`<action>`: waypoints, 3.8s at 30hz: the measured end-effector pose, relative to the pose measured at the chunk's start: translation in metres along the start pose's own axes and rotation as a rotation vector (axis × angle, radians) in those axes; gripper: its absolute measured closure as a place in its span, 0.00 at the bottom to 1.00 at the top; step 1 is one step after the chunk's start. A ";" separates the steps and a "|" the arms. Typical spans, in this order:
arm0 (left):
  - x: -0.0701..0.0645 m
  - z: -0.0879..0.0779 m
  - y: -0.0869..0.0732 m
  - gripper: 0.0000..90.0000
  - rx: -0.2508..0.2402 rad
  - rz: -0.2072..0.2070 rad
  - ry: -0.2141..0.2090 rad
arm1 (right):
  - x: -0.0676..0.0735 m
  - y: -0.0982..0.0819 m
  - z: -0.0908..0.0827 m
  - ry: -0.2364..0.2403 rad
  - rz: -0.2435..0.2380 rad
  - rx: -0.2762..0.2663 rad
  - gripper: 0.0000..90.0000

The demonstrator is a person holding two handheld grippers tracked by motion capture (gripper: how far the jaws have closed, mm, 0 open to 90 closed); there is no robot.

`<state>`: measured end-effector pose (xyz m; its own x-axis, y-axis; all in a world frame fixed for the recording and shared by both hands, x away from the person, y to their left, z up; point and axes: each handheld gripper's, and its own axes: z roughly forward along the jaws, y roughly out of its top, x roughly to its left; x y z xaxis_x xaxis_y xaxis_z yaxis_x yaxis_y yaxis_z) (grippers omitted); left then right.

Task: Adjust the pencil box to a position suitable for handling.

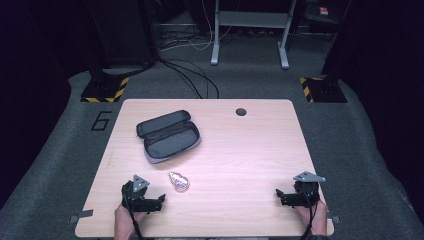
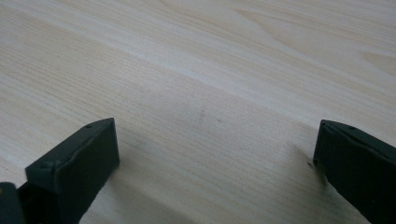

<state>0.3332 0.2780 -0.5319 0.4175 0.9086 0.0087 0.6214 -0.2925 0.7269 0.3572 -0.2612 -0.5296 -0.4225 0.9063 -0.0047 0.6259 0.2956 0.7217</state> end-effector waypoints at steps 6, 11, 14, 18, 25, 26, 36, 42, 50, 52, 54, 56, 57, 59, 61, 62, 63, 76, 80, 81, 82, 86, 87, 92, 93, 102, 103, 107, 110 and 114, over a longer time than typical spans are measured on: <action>0.000 0.000 0.000 0.00 0.000 -0.003 0.001 | -0.001 0.000 0.000 0.005 -0.002 0.001 0.00; -0.002 0.001 0.001 0.00 -0.005 -0.020 0.019 | -0.001 0.000 0.001 0.004 0.004 0.001 0.00; -0.003 0.002 0.002 0.00 -0.001 -0.029 0.031 | -0.001 0.000 0.001 0.003 0.004 0.001 0.00; -0.004 0.002 0.002 0.02 -0.006 -0.037 0.040 | -0.001 0.000 0.000 0.004 -0.002 0.002 0.00; -0.010 -0.001 0.008 0.06 -0.013 -0.095 0.037 | -0.001 0.000 0.000 0.004 -0.002 0.003 0.00; -0.011 -0.002 0.009 0.06 -0.019 -0.095 0.032 | -0.001 0.000 0.000 0.005 -0.001 -0.001 0.00; -0.029 -0.004 0.026 0.07 -0.042 -0.101 -0.078 | -0.001 0.001 0.000 0.002 0.000 0.010 0.00; -0.040 0.004 0.034 0.08 -0.031 -0.063 -0.118 | -0.001 0.000 0.000 0.001 0.000 0.003 0.00; -0.046 0.018 0.041 0.09 -0.016 -0.054 -0.175 | -0.001 0.000 0.001 0.000 0.001 -0.001 0.00; -0.047 0.021 0.044 0.09 -0.013 -0.054 -0.197 | -0.001 0.000 0.001 0.000 0.002 -0.003 0.00; -0.048 0.024 0.045 0.10 -0.006 -0.043 -0.196 | -0.001 0.001 0.000 0.001 0.000 0.007 0.00; -0.049 0.027 0.046 0.11 -0.005 -0.030 -0.201 | -0.001 0.000 0.000 0.002 0.000 -0.001 0.00; -0.050 0.029 0.046 0.11 -0.009 -0.038 -0.201 | -0.001 0.000 0.000 0.002 0.001 -0.001 0.00; -0.050 0.030 0.048 0.11 -0.006 -0.036 -0.207 | -0.001 0.000 0.000 -0.001 0.001 0.003 0.00; -0.050 0.033 0.049 0.11 -0.007 -0.022 -0.203 | -0.001 0.001 0.000 0.001 0.000 0.006 0.00; -0.050 0.034 0.050 0.12 0.001 -0.026 -0.212 | -0.001 0.000 0.001 0.002 0.000 -0.002 0.00; -0.050 0.036 0.051 0.12 0.001 -0.031 -0.214 | -0.001 0.000 0.001 0.000 0.001 -0.003 0.00; -0.060 0.051 0.063 0.17 0.010 0.021 -0.204 | -0.001 0.001 0.000 0.001 0.000 0.008 0.00; -0.060 0.051 0.064 0.23 0.016 0.061 -0.200 | -0.001 0.001 0.000 0.001 0.001 0.005 0.00; -0.060 0.051 0.064 0.24 0.012 0.060 -0.201 | -0.001 0.001 0.000 0.002 0.000 0.009 0.00; -0.060 0.050 0.063 0.26 0.010 0.062 -0.201 | -0.001 0.001 0.000 0.002 0.001 0.007 0.00; -0.060 0.049 0.063 0.36 0.001 0.076 -0.196 | -0.001 0.001 0.000 0.002 0.000 0.008 0.00; -0.061 0.049 0.062 0.37 -0.001 0.074 -0.197 | -0.001 0.001 0.000 0.002 0.000 0.008 0.00; -0.060 0.046 0.061 0.43 0.013 0.103 -0.210 | -0.001 0.001 0.000 0.002 0.000 0.008 0.00; -0.060 0.046 0.061 0.43 0.013 0.105 -0.215 | -0.001 0.001 0.000 0.002 0.000 0.008 0.00; -0.055 0.041 0.059 0.33 0.006 0.109 -0.248 | -0.001 0.001 0.000 0.002 0.000 0.007 0.00; -0.056 0.041 0.059 0.31 0.000 0.100 -0.246 | -0.001 0.001 0.000 0.002 0.001 0.008 0.00; -0.060 0.044 0.064 0.26 -0.002 0.083 -0.221 | -0.001 0.000 0.000 0.001 0.007 0.008 0.00; -0.064 0.049 0.066 0.27 0.002 0.073 -0.202 | -0.001 0.000 0.000 0.001 0.005 0.008 0.01; -0.067 0.050 0.065 0.31 0.023 0.114 -0.196 | -0.001 0.000 0.000 0.000 0.005 0.004 0.01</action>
<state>0.3783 0.1833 -0.5197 0.6054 0.7946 -0.0455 0.5768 -0.3986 0.7131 0.3579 -0.2622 -0.5293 -0.4196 0.9077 -0.0014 0.6305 0.2926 0.7189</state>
